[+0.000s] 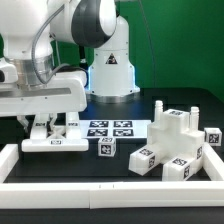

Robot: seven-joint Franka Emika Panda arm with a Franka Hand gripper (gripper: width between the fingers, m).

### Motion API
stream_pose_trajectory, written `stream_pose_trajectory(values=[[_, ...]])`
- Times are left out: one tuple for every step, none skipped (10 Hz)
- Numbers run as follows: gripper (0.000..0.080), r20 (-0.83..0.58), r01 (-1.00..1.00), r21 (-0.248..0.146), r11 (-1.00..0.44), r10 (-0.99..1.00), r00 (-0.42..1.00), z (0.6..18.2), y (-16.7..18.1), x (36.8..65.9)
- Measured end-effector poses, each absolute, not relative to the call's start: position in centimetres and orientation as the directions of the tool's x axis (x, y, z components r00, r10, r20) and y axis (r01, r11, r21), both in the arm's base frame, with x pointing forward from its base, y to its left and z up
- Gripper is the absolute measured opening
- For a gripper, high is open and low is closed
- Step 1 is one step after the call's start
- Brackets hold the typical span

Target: Assemble chair

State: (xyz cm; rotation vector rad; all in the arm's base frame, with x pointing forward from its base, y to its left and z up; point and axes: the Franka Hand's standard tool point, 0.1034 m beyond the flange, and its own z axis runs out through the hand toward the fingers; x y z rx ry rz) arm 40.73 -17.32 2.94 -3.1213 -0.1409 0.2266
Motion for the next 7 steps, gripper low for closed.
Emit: stream_pose_trajectory(values=[[0.0284, -0.145, 0.088, -0.016, -0.996, 0.089, 0.985, 2.90, -17.33, 40.68], [0.0284, -0.166, 0.050, -0.035, -0.998, 0.055, 0.985, 2.64, -17.49, 40.20], [0.0284, -0.183, 0.033, -0.043, -0.999, 0.040, 0.982, 2.29, -17.87, 39.92], [0.0284, -0.193, 0.030, -0.049, -0.998, 0.039, 0.981, 2.18, -17.88, 39.86], [0.0284, -0.195, 0.023, -0.050, -0.998, 0.032, 0.980, 2.19, -17.81, 39.85], [0.0284, -0.195, 0.024, -0.050, -0.998, 0.033, 0.980, 2.19, -17.82, 39.84], [0.0284, -0.196, 0.024, -0.050, -0.998, 0.033, 0.980, 2.16, -17.82, 39.81]])
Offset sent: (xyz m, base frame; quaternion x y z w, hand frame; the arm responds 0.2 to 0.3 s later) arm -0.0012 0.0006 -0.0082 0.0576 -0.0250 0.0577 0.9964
